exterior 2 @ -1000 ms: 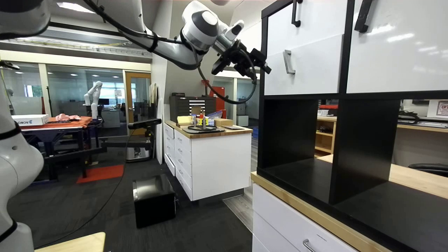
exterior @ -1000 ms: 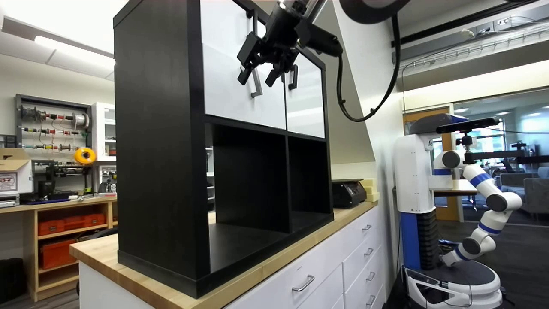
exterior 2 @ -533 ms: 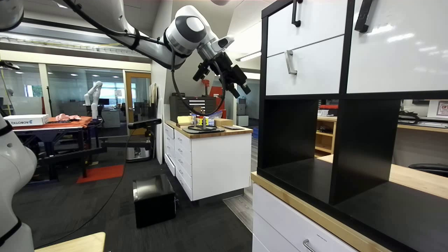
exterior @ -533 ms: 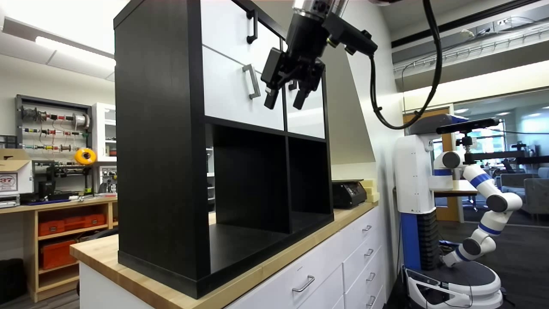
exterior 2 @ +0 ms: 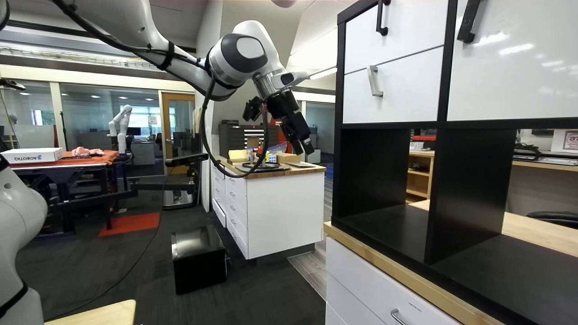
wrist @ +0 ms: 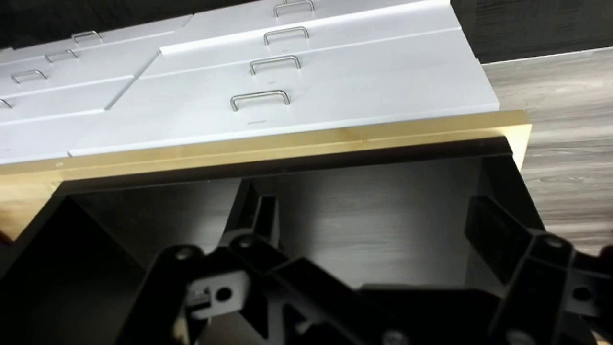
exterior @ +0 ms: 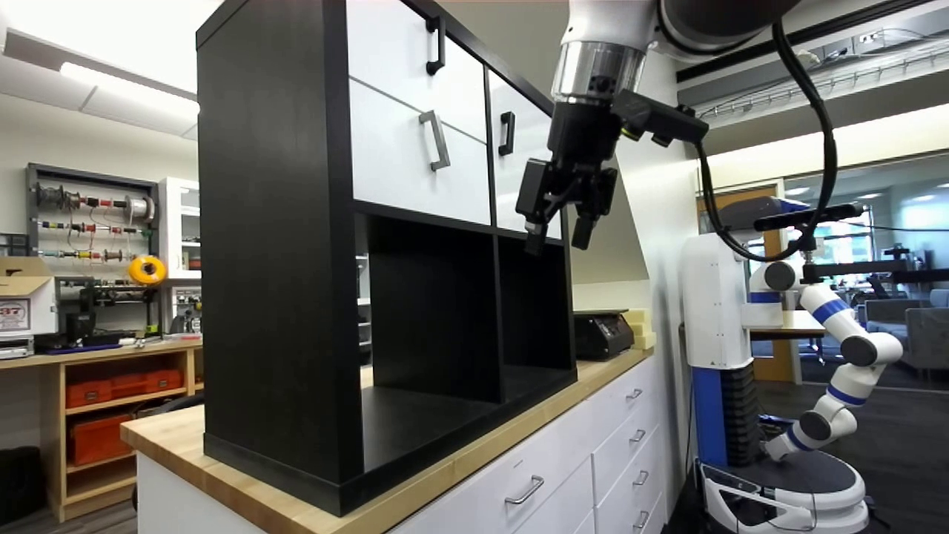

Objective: Close the open drawer

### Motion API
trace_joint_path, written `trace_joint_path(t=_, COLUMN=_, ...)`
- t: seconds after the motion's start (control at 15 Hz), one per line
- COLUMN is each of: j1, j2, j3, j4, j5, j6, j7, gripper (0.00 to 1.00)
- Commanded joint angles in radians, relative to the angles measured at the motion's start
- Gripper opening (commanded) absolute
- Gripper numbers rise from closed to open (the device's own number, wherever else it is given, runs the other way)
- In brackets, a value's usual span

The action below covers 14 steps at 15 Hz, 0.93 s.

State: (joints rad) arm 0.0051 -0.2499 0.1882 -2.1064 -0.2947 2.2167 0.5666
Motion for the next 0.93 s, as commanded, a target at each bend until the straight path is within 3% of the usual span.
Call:
trace_joint_path(t=0.0, j1=0.006, j2=-0.068, j3=-0.035, j4=-0.1, j5=0.074, j6=-0.032, j7=-0.037, gripper=1.0)
trace_joint_path(t=0.33, j1=0.005, j2=-0.083, j3=-0.048, j4=-0.159, j5=0.126, j6=-0.02, j7=-0.047, gripper=1.0)
trace_joint_path(t=0.4, j1=-0.004, j2=-0.034, j3=-0.032, j4=-0.117, j5=0.093, j6=-0.007, j7=-0.02, gripper=1.0)
trace_joint_path(t=0.87, j1=-0.004, j2=-0.029, j3=-0.032, j4=-0.119, j5=0.093, j6=-0.006, j7=-0.02, gripper=1.0)
